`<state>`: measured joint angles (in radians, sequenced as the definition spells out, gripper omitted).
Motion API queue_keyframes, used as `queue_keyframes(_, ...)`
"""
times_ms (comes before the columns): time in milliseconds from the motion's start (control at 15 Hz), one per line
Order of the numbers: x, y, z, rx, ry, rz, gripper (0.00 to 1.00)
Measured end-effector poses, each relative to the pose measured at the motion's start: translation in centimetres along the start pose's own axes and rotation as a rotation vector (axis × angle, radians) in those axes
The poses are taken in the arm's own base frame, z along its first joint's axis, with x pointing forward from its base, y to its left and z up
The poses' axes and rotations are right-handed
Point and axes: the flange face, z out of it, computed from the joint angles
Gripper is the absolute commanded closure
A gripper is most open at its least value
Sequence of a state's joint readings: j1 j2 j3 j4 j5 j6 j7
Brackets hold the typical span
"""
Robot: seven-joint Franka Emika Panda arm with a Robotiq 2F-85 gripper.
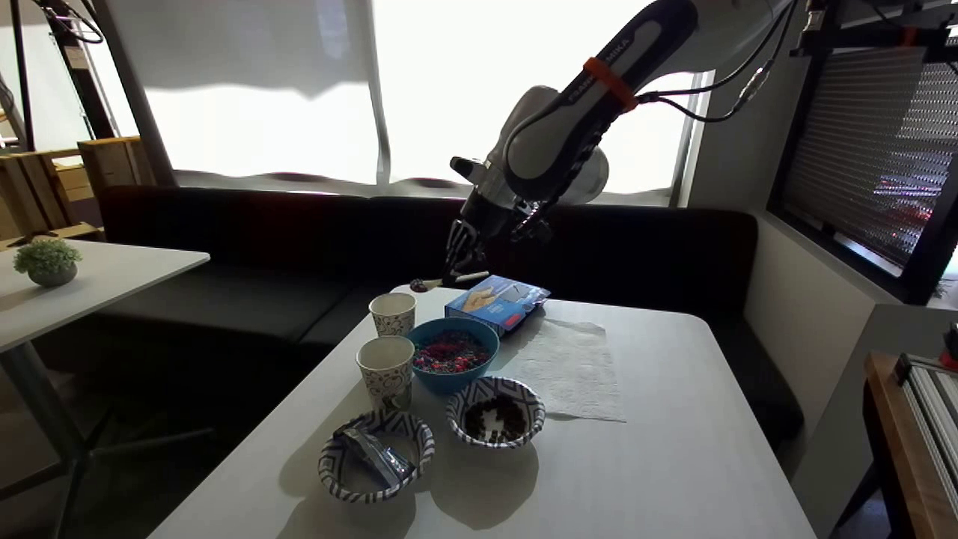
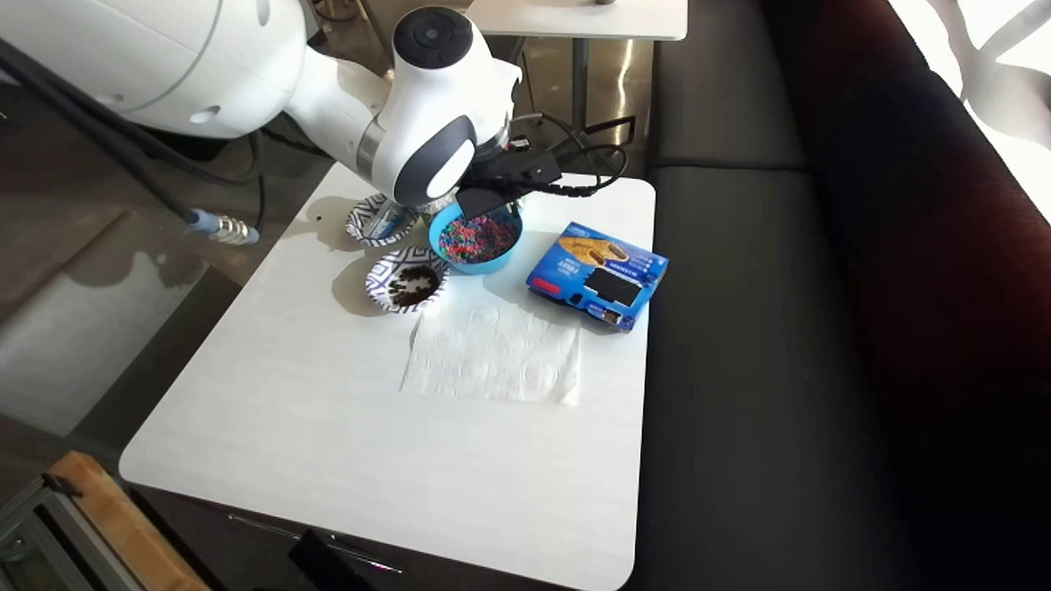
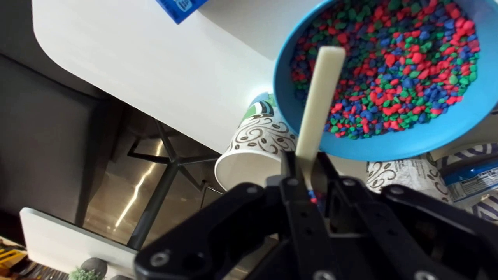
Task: Use the white spoon to place some cereal from the blue bowl into the coffee cup on the right.
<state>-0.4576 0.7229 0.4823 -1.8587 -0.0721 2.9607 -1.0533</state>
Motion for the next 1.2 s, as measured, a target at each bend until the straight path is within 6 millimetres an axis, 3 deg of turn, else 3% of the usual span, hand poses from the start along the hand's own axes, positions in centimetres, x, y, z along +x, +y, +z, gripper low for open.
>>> queue_keyframes(667,4.8,-0.4,2.0,-0.103,-0.090,0.061,0.97)
queue_keyframes(1200,5.2,-0.5,3.8,-0.148,-0.157,0.077,0.97)
